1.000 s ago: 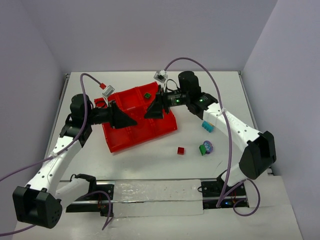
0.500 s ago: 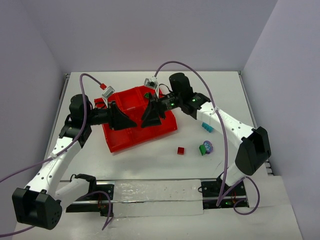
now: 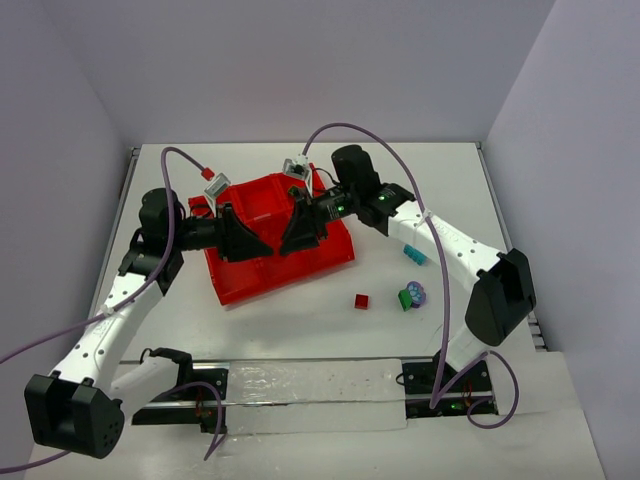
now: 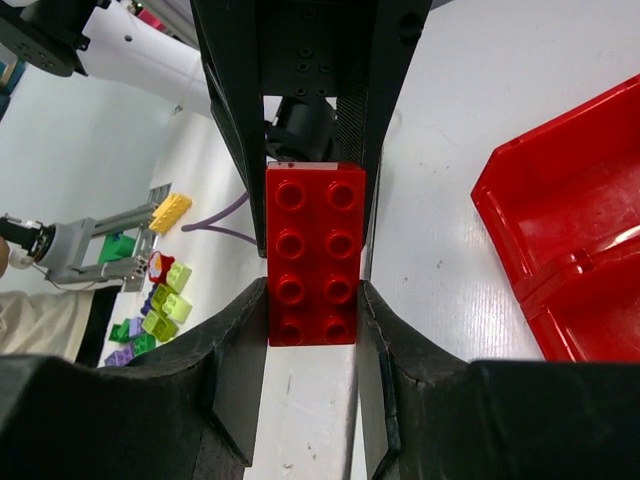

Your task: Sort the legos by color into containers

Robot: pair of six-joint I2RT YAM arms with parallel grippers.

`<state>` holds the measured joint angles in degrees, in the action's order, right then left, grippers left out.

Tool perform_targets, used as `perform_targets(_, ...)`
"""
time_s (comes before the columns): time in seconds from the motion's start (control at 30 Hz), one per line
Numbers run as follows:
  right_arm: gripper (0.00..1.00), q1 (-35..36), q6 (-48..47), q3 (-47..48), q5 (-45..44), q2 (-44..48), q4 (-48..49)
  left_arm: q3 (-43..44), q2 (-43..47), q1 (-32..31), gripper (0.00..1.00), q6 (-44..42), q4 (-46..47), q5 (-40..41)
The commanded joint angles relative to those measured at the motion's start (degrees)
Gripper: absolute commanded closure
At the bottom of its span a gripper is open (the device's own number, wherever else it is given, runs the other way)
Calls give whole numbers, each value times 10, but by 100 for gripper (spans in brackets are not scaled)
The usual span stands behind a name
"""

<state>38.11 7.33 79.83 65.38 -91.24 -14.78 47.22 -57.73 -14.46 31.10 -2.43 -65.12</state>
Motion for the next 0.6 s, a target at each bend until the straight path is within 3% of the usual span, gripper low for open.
perform_targets(0.0,100,2,27,-1,24,16,60,18,14,3,100,-23,3,-9)
perform_targets(0.23,100,-53,194,-84,52,42,295,22,27,3,100,-61,-46,-17)
perform_targets(0.57,100,-74,233,-102,63,51,345,17,27,3,100,-64,-48,-23)
